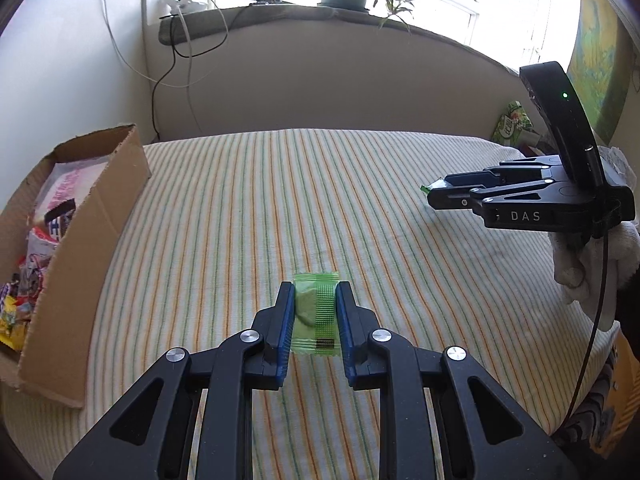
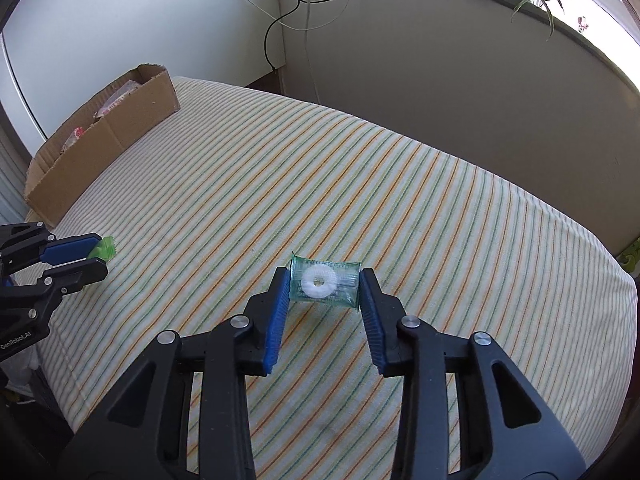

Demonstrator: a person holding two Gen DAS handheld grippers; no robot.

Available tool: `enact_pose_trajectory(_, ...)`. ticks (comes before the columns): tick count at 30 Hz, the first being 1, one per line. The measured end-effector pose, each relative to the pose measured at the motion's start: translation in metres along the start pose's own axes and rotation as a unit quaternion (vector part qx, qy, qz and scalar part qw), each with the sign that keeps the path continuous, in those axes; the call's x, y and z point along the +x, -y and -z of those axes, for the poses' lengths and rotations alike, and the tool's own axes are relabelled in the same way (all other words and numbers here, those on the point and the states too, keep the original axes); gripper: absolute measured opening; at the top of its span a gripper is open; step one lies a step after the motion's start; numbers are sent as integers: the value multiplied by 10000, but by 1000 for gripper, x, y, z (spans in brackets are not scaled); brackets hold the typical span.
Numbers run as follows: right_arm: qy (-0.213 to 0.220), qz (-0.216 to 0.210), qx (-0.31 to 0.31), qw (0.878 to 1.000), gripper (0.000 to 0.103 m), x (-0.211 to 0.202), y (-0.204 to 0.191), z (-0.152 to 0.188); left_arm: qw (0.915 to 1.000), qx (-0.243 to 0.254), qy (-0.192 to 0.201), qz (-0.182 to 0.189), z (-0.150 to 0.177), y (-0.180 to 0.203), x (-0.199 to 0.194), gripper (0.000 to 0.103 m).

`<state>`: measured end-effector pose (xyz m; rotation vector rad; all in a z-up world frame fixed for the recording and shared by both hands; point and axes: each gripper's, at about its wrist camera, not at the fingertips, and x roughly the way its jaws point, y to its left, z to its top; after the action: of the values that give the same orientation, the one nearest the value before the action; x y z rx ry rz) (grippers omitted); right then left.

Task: Organize snacks
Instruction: 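Carry the green packet and mint packet into the box and release both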

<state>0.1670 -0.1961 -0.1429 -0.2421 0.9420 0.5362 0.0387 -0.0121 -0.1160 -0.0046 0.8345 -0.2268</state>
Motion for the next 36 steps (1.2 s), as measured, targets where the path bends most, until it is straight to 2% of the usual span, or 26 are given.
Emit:
enact_pose_trajectory(9,361,-322,-419,9979,36,-26,-56,-28,9972,-393,428,-469,-3,-56,-44,19)
enact_pose_trajectory(19,609,-666,-904,9918,36,-31,-125,-68,9869,-782,807,-1160,-8,-122,-81,19)
enact_pose_trajectory(28,784,-940,-1214,9850,36,-23,-186,-108,9770,-909,884,-1717,-14,-166,-89,19)
enact_pose_trajectory(36,796,-1109,-1392,9808,36,-6,-229,-132,9713,-1021,895,-1952,-15,-195,-88,19)
